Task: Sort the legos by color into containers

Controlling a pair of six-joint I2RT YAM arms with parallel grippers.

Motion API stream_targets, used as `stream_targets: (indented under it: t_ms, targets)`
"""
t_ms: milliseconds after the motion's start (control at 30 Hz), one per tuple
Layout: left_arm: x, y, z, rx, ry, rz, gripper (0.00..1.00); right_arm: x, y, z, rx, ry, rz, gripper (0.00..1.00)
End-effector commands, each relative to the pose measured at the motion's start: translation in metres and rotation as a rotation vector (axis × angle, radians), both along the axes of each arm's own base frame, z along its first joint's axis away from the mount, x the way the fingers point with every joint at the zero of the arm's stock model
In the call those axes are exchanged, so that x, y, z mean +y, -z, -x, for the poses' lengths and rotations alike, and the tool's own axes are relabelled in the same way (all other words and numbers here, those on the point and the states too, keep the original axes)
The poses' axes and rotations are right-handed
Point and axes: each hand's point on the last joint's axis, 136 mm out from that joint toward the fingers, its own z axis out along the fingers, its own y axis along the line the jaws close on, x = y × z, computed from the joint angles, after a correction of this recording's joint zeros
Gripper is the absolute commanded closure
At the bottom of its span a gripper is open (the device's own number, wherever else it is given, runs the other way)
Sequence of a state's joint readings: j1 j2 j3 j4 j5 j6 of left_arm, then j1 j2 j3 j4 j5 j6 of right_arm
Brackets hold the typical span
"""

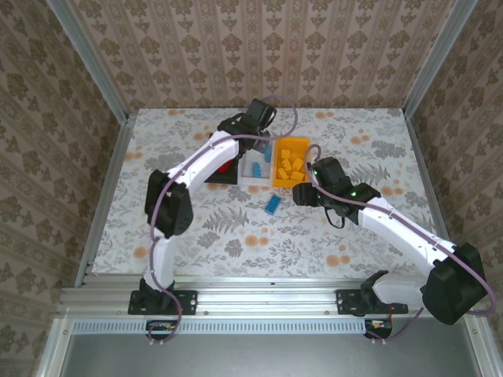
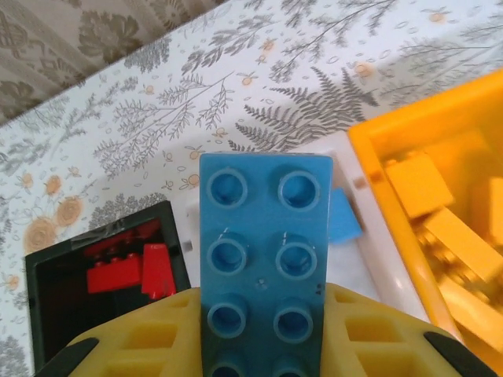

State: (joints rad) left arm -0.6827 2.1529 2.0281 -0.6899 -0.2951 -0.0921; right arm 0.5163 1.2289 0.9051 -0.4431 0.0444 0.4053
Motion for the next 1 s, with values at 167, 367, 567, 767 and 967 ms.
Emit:
stream_targets:
  t_ms: [167,367,567,767,967]
  targets:
    - [0.018,0.058,0.01,0.187,-0.095,-0.072,0.64,-0.003,-0.008,0.0,-0.039,0.011,-0.01,0.41]
    - [0.013,0.071,0.013,0.236,-0.085,-0.049,0.59,0.0,-0.01,-0.001,-0.041,0.008,-0.024,0.41]
    - [0.011,0.059,0.019,0.235,-0.076,-0.016,0.45,0.0,-0.01,0.001,-0.039,0.012,-0.034,0.4]
    - [-0.006,0.022,0.061,0.179,0.03,0.066,0.35,-0.005,-0.01,0.004,-0.044,0.029,-0.027,0.4]
    - [-0.032,0.07,0.14,0.283,0.163,0.076,0.23,-0.017,0.006,0.007,-0.034,0.086,-0.004,0.38]
